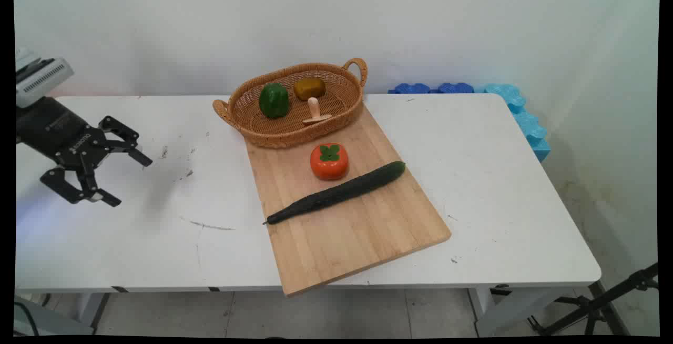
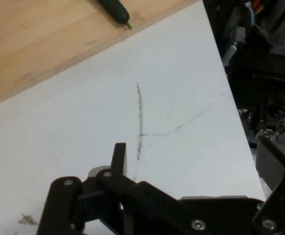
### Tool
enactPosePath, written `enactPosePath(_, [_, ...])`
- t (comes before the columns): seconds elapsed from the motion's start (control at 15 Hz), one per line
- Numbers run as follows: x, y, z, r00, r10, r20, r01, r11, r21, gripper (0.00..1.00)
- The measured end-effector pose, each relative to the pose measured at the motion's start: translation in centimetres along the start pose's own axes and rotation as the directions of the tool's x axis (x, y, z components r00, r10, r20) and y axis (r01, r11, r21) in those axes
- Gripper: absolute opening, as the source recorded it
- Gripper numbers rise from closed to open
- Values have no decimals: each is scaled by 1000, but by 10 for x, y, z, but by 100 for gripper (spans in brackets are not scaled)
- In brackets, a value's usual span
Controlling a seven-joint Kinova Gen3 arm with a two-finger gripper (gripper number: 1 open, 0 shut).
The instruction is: Pick up the cucumber from the cutting board
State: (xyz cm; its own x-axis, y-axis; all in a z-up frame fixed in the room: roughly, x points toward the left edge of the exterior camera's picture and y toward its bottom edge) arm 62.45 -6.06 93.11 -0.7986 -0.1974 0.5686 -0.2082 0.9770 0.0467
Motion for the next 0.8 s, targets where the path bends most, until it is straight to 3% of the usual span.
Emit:
enactPosePath(0.27, [20,-6,9,1000,-16,8,16,1000,22,100])
enactPosePath(0.8, [83,-24,50,996,-89,4,88,992,93,100])
